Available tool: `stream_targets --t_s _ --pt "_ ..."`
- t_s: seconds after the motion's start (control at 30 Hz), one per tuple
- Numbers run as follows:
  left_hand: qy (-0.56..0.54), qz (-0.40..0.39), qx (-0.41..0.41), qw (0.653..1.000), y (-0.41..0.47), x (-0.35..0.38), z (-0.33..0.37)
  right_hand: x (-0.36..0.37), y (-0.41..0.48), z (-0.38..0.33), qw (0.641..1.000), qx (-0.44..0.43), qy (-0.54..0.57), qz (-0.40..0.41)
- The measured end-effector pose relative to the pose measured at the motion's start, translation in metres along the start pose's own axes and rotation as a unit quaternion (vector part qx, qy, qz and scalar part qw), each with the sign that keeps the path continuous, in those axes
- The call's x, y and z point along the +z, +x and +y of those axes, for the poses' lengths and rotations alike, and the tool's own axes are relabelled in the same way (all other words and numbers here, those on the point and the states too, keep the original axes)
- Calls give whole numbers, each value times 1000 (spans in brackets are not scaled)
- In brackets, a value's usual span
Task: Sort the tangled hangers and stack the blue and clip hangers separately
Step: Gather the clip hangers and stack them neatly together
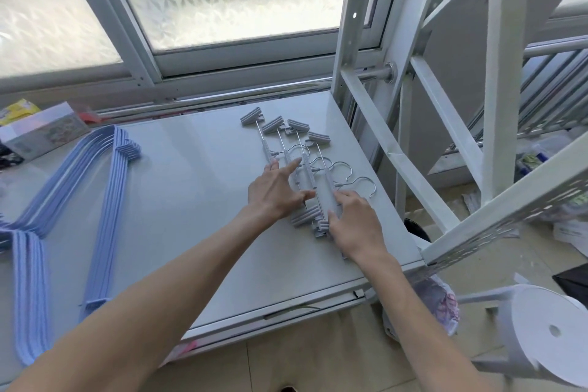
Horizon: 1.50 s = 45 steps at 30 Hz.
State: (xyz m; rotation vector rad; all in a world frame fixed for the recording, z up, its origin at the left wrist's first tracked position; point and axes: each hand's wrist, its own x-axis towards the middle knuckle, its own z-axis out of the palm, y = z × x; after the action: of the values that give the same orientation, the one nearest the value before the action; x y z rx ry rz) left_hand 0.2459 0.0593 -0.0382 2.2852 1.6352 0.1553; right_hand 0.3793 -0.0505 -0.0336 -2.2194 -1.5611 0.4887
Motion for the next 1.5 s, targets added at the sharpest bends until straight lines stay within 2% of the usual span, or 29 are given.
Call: stream_targets --t_s 0.23,0.5,0.7,0.87,1.5 --pt "18 -29 17 999 5 -4 1 1 2 -1 999 28 28 -13" --pt "1 -16 15 1000 9 -1 0 3 -7 3 998 7 16 -55" --pt "-1 -36 15 999 14 2 0 4 -3 3 998 10 46 -48" --pt "-1 -52 19 998 22 1 3 -1 8 7 996 7 44 -71" --pt "-25 -39 17 999 34 7 19 -16 20 19 996 8 40 -82"
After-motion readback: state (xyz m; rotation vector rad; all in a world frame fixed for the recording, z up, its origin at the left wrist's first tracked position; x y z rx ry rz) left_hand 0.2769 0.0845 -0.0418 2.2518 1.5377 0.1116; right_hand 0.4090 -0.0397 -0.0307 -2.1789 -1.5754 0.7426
